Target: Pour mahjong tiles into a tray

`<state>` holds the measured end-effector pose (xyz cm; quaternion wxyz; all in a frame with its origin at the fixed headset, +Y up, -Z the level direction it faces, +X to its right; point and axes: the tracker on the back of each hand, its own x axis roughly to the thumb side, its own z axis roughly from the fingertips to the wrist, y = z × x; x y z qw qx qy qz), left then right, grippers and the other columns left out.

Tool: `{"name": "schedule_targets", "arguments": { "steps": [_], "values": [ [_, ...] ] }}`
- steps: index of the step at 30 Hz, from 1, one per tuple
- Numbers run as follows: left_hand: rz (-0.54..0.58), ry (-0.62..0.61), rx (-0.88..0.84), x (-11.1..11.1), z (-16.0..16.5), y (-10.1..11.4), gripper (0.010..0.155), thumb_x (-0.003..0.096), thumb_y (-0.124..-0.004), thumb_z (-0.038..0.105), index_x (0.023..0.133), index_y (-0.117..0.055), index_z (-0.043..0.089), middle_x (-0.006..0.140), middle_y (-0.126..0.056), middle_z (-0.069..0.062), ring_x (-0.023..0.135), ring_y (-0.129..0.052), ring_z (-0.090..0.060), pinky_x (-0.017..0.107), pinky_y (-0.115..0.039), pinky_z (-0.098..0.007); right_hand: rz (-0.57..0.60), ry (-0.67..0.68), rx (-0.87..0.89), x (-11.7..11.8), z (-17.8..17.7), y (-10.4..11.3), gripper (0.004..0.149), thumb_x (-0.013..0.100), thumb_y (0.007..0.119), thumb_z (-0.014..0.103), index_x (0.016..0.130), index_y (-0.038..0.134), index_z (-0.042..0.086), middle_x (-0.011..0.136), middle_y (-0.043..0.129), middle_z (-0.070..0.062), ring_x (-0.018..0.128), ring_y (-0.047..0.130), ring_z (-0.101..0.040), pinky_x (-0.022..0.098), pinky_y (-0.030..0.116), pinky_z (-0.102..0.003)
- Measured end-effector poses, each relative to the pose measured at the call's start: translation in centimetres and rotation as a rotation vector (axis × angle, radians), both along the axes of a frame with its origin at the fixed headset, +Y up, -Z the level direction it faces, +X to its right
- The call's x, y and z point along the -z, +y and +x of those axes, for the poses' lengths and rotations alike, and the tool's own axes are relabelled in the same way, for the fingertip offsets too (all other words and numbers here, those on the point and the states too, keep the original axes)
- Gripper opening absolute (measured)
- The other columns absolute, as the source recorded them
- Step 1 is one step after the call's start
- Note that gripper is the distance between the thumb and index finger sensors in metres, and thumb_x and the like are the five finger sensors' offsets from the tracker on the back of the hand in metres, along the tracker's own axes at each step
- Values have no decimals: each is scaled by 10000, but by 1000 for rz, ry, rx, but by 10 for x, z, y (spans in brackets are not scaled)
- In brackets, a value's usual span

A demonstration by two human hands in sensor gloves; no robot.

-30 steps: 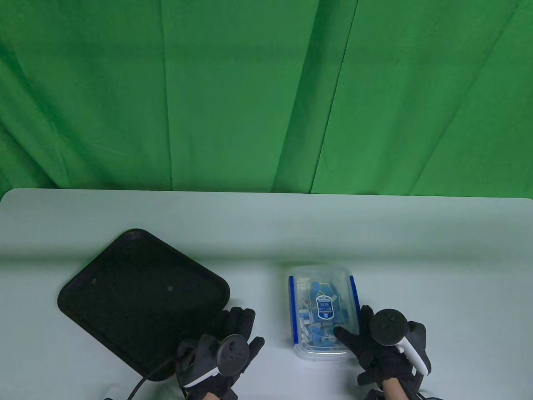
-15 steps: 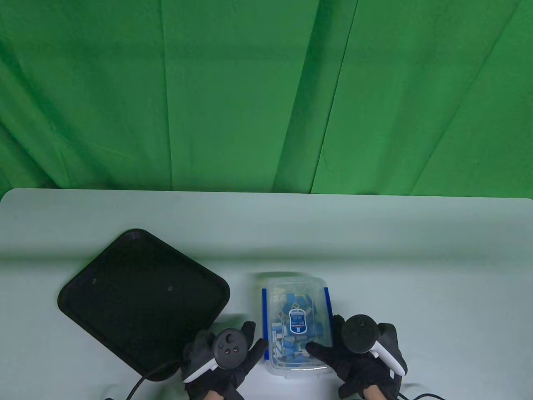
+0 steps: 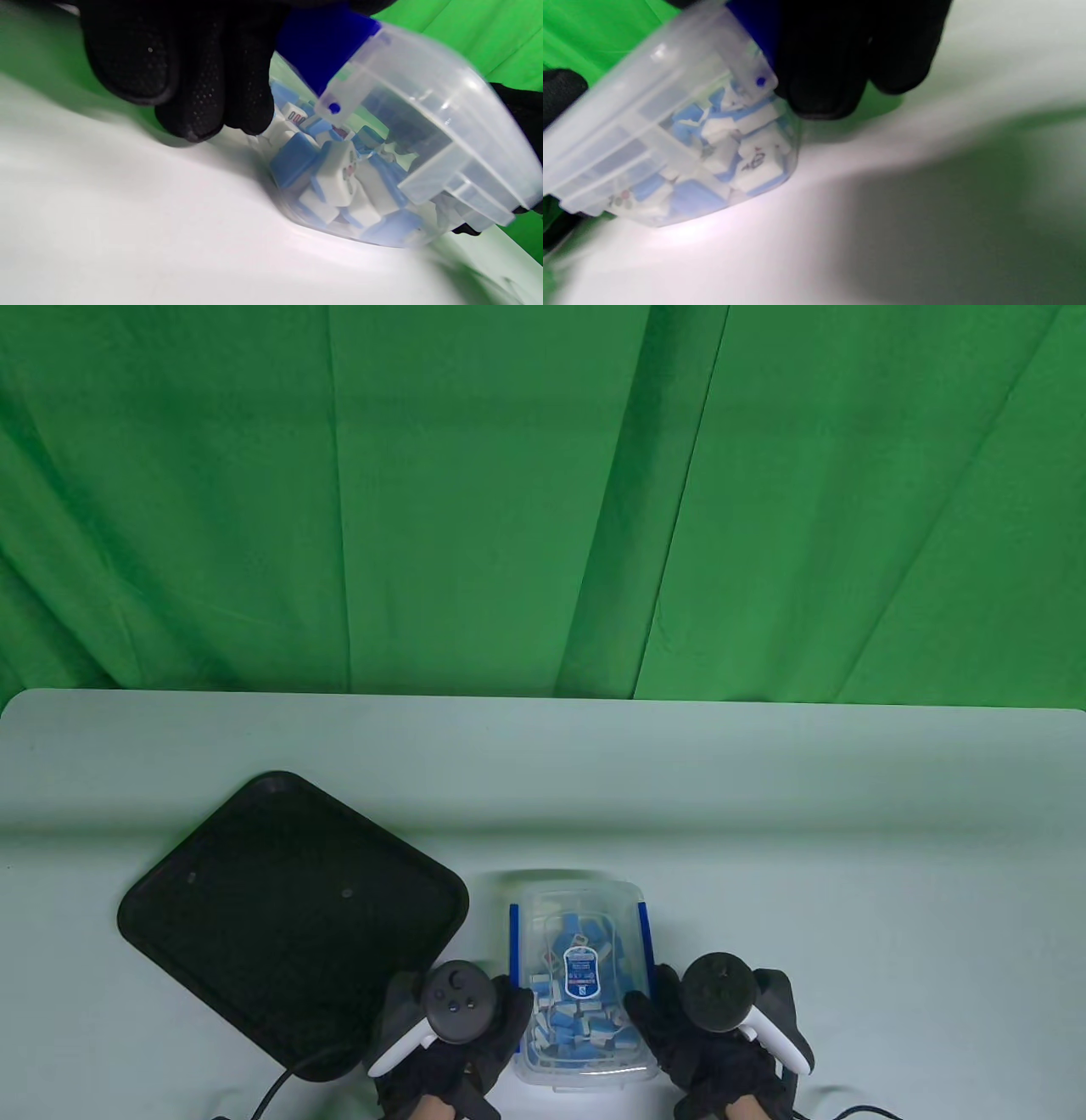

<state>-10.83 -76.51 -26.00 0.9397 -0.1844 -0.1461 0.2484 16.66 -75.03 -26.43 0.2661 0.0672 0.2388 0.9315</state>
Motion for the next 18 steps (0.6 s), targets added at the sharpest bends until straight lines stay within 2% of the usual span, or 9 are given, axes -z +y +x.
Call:
{"name": "schedule_targets", "arguments": {
  "steps": [5,18],
  "values": [
    [-13,14,-17,2,-3,0,692,648,-399,405,1005,-691,-110,749,-1020,-130,600,-1034,-358,411,-848,-469,4,-11,18,0,0,0,692,697,409,443,1148,383,-80,887,851,-131,641,946,-258,675,741,-530],
    [-12,30,-38,4,-6,1,710,624,-431,407,934,-754,-145,640,-1056,-60,496,-1076,-277,339,-884,-407,4,-46,106,4,4,-2,634,698,425,391,1129,480,-70,829,897,-144,581,974,-240,649,777,-505]
  ]
}}
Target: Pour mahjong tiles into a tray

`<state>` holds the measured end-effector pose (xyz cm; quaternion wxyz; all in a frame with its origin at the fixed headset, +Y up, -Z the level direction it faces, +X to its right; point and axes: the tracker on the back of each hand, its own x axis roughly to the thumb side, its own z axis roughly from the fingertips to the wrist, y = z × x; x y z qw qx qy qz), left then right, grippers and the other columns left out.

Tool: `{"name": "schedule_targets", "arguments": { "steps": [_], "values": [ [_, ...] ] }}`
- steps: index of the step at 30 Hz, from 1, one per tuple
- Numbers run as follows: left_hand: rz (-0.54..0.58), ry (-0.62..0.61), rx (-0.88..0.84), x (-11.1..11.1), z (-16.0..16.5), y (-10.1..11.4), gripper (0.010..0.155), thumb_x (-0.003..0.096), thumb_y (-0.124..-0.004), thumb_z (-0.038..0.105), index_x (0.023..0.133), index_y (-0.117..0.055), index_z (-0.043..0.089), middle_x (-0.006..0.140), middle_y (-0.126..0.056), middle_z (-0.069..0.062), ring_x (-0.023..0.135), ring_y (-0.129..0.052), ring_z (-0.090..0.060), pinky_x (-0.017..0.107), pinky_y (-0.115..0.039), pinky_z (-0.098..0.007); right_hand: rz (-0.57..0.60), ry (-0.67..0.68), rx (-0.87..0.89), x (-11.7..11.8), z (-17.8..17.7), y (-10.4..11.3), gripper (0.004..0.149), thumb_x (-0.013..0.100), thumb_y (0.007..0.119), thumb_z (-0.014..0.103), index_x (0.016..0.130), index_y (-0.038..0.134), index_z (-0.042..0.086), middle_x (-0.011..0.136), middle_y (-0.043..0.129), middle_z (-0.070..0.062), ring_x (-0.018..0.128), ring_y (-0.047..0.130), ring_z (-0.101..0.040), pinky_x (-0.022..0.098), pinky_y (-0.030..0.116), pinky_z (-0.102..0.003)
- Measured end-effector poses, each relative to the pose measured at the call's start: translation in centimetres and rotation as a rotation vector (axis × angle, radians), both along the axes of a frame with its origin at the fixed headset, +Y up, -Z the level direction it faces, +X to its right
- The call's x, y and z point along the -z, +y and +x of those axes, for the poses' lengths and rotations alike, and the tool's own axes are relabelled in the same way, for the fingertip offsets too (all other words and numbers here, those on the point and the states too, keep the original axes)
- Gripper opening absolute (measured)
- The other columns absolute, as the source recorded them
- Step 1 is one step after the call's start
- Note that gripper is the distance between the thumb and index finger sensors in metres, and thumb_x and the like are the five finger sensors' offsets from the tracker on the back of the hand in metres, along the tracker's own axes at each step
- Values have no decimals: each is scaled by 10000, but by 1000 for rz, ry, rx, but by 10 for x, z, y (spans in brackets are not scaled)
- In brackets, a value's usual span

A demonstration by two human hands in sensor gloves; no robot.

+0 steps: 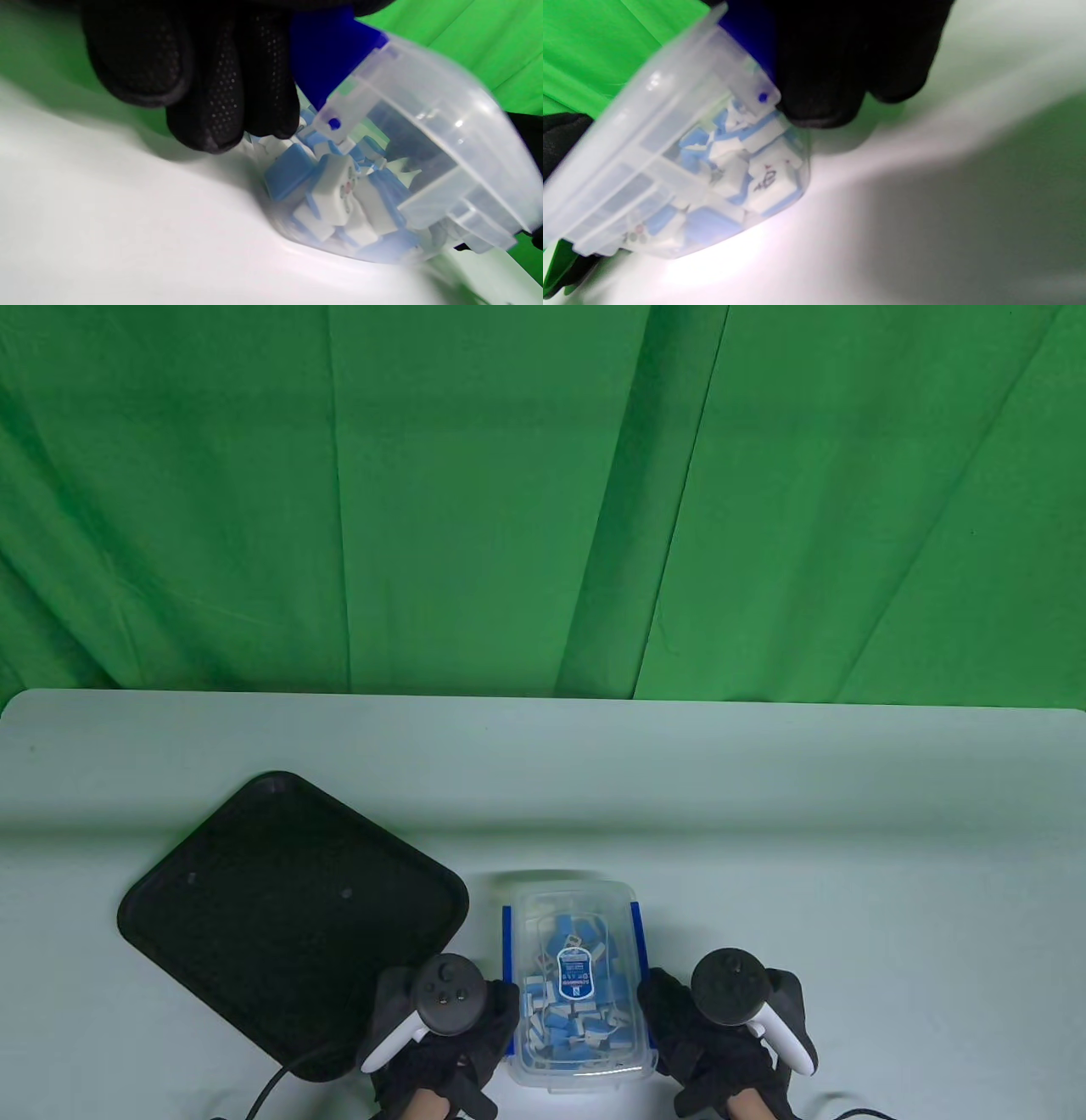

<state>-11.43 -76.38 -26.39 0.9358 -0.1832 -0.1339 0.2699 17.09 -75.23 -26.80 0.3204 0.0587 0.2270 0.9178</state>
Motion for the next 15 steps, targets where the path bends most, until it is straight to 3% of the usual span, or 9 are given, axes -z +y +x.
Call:
{"name": "schedule_targets", "arguments": {
  "steps": [15],
  "values": [
    [57,6,47,0,3,3,703,614,-432,371,887,-810,-155,566,-1087,-43,422,-1097,-251,287,-900,-383,-22,-3,29,3,3,1,616,691,446,365,1129,503,-65,823,927,-151,575,1002,-238,639,803,-494]
  ]
}}
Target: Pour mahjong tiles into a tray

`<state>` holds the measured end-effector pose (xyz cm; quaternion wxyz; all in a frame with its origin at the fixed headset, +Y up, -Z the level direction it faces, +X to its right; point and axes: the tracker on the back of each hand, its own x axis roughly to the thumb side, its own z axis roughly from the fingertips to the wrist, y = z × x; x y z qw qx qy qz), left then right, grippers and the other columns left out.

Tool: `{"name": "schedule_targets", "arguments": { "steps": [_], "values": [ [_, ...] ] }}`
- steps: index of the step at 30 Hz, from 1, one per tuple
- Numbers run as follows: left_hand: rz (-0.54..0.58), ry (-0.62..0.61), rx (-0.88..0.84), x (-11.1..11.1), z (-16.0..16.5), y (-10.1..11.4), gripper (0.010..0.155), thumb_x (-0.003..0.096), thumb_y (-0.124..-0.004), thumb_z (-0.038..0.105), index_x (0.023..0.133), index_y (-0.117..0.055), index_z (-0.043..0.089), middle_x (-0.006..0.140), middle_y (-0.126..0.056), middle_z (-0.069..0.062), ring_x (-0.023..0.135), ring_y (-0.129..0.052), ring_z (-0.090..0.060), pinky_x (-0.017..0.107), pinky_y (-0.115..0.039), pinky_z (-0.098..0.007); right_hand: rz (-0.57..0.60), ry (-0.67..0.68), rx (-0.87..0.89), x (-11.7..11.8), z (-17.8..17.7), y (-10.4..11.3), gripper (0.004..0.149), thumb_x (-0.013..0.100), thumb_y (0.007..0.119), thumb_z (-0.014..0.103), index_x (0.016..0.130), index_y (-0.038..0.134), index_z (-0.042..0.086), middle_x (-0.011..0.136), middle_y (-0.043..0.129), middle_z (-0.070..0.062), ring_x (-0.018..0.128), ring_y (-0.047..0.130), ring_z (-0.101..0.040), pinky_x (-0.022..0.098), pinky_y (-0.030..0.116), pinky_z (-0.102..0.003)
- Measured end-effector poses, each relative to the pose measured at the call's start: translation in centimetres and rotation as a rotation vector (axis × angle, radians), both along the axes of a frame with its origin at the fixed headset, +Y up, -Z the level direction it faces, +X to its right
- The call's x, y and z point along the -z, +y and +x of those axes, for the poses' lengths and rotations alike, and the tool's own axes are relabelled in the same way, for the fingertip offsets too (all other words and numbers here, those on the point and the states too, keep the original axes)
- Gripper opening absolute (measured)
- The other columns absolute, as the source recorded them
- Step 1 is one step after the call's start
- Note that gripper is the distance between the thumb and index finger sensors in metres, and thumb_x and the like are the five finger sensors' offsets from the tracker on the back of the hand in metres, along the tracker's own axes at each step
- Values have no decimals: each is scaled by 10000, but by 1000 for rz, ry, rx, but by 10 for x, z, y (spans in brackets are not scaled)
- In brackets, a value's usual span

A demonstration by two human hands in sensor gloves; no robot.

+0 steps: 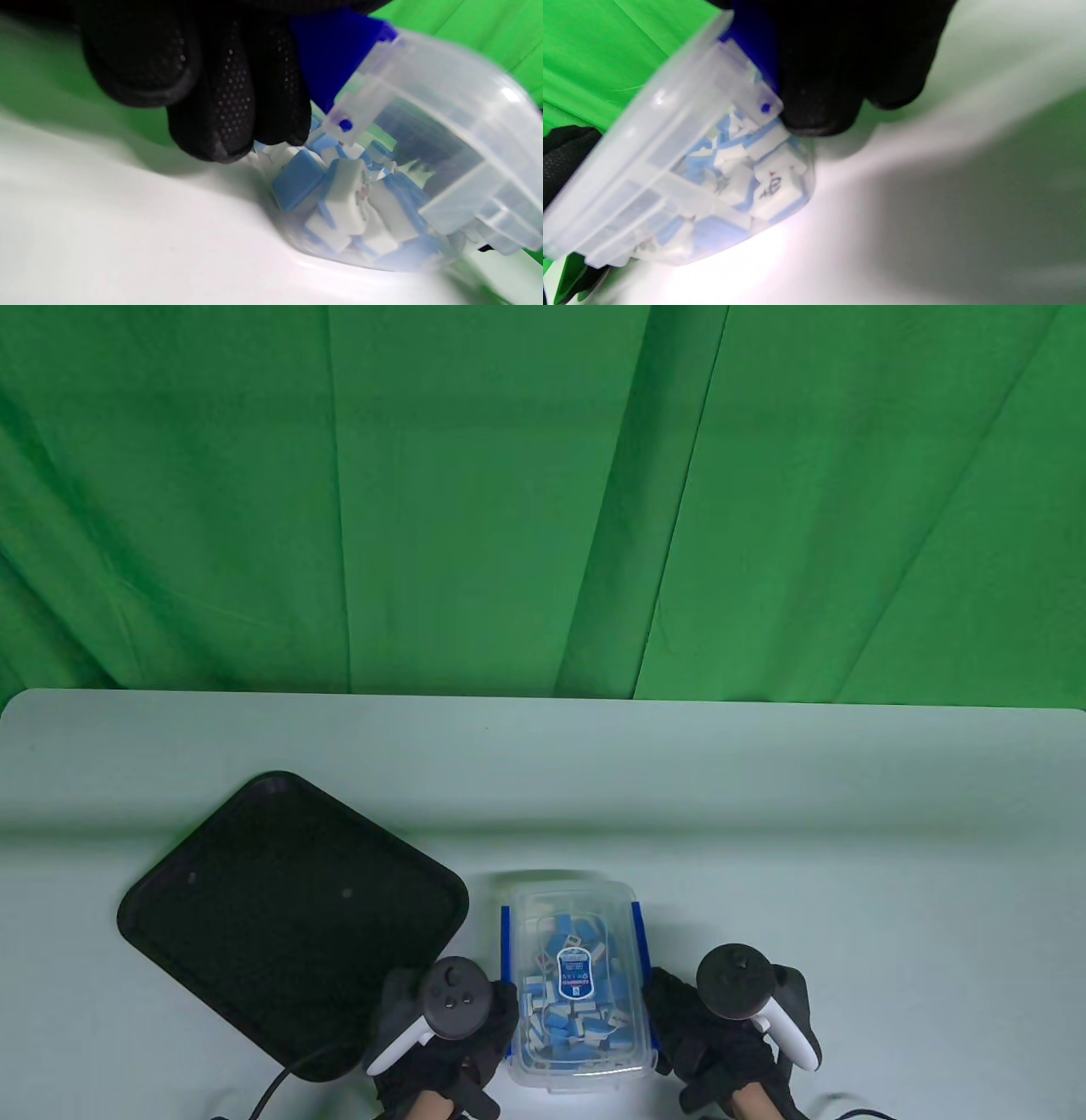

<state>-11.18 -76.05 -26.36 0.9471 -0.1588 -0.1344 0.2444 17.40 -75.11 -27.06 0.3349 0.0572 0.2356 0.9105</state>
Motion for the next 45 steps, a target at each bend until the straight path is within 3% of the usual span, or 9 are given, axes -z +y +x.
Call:
{"name": "schedule_targets", "arguments": {
  "steps": [6,12,23,45],
  "values": [
    [-4,8,-2,0,-1,0,699,613,-433,368,883,-817,-150,557,-1090,-38,414,-1100,-247,283,-901,-382,-82,-14,78,4,10,-6,597,696,453,366,1143,506,-26,852,923,-141,596,1004,-232,644,802,-490],
    [-75,29,-57,1,-7,-5,689,615,-423,382,908,-800,-115,587,-1077,-41,452,-1086,-264,313,-889,-397,-81,-3,55,3,9,-7,602,702,442,384,1150,486,-16,865,904,-124,613,986,-235,656,781,-497],
    [-97,48,-41,0,-10,-4,671,629,-432,404,968,-752,-77,642,-1056,-71,504,-1064,-302,351,-870,-422,-68,-18,-13,3,12,-5,612,713,477,432,1153,493,6,891,875,-114,634,961,-241,665,758,-508],
    [-26,107,110,-3,-14,6,654,647,-475,419,977,-764,-66,648,-1058,-80,511,-1061,-314,356,-865,-429,-19,-47,-176,2,14,-2,601,718,539,435,1147,514,15,865,880,-91,614,954,-228,660,759,-499]
  ]
}}
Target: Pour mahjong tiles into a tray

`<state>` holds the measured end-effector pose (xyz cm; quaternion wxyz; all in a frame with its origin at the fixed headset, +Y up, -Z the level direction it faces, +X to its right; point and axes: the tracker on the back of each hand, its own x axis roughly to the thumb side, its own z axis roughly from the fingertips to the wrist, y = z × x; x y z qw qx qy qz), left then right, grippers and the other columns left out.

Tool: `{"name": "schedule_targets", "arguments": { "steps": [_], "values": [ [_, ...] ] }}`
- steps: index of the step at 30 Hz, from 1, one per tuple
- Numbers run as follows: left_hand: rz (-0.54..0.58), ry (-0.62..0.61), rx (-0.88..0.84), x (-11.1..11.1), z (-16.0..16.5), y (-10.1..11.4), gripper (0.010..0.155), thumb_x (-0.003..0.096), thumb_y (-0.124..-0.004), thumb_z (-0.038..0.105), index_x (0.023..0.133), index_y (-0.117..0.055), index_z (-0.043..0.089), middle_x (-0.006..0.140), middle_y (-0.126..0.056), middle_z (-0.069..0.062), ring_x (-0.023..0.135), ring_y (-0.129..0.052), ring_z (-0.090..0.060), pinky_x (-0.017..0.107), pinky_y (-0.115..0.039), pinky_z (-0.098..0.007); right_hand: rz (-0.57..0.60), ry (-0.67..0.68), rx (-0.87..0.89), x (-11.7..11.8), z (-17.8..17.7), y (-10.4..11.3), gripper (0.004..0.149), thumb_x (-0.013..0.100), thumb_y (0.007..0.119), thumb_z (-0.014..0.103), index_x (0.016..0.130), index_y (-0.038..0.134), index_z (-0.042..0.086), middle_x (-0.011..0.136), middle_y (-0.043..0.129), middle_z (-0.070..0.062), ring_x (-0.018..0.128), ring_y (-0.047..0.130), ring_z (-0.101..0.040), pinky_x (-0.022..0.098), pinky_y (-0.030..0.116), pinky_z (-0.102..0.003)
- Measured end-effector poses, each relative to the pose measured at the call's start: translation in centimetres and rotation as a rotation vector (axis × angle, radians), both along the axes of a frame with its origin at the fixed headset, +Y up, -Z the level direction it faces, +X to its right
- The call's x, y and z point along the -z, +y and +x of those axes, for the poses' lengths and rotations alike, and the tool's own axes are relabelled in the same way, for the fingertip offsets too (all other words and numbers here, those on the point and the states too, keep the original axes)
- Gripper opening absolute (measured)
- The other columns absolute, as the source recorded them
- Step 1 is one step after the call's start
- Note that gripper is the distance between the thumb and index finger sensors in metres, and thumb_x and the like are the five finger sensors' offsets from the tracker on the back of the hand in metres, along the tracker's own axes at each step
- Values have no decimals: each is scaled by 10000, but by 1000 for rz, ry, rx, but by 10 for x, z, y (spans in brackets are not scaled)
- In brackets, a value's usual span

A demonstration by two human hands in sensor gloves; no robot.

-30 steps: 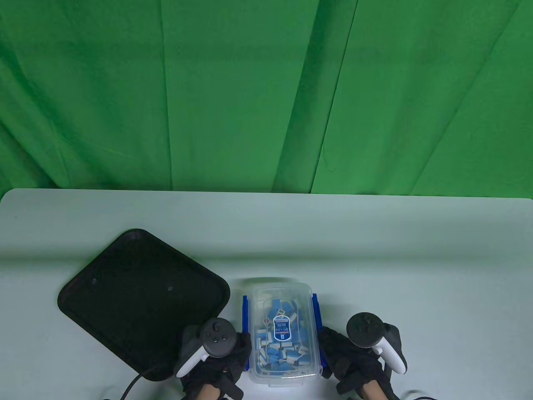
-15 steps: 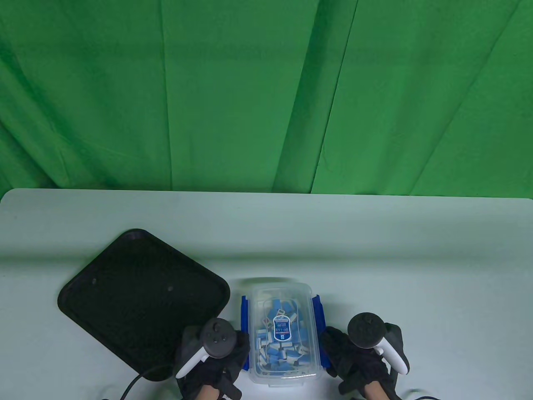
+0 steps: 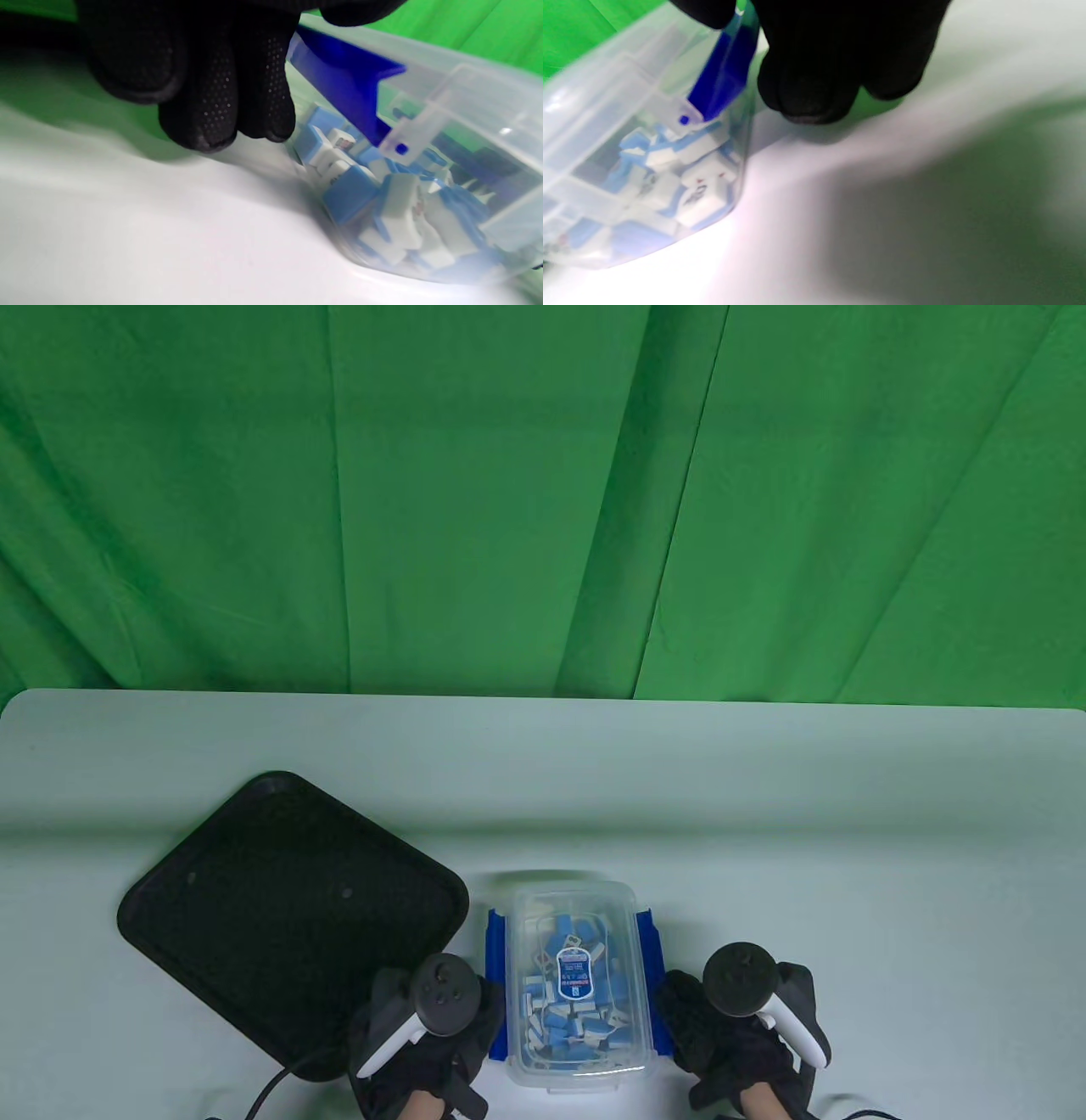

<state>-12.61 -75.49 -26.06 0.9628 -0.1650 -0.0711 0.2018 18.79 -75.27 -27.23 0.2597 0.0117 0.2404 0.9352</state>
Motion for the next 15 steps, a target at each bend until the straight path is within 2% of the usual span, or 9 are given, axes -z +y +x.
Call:
{"name": "schedule_targets", "arguments": {
  "steps": [2,6,9,15],
  "values": [
    [10,31,33,-2,-2,3,653,654,-477,431,986,-764,-53,657,-1055,-86,521,-1057,-319,363,-863,-432,19,-12,-20,-1,1,1,639,712,517,477,1156,501,18,888,868,-104,639,947,-247,672,743,-512],
    [108,81,74,-5,-5,12,660,658,-486,454,989,-769,-42,661,-1055,-87,523,-1056,-322,365,-861,-433,109,-50,-85,-4,2,6,681,700,499,522,1165,483,25,929,842,-126,685,929,-281,690,713,-540],
    [167,58,79,-8,-1,15,665,657,-487,468,989,-770,-34,654,-1057,-79,517,-1058,-316,361,-864,-427,198,-55,-143,-7,-2,10,683,694,501,536,1166,482,42,947,829,-125,708,918,-289,698,702,-547],
    [190,8,58,-14,15,17,708,651,-489,521,1005,-753,-33,661,-1053,-82,521,-1055,-319,363,-862,-428,308,-9,-151,-17,-19,17,740,665,475,598,1171,479,58,962,823,-121,722,912,-293,698,700,-554]
  ]
}}
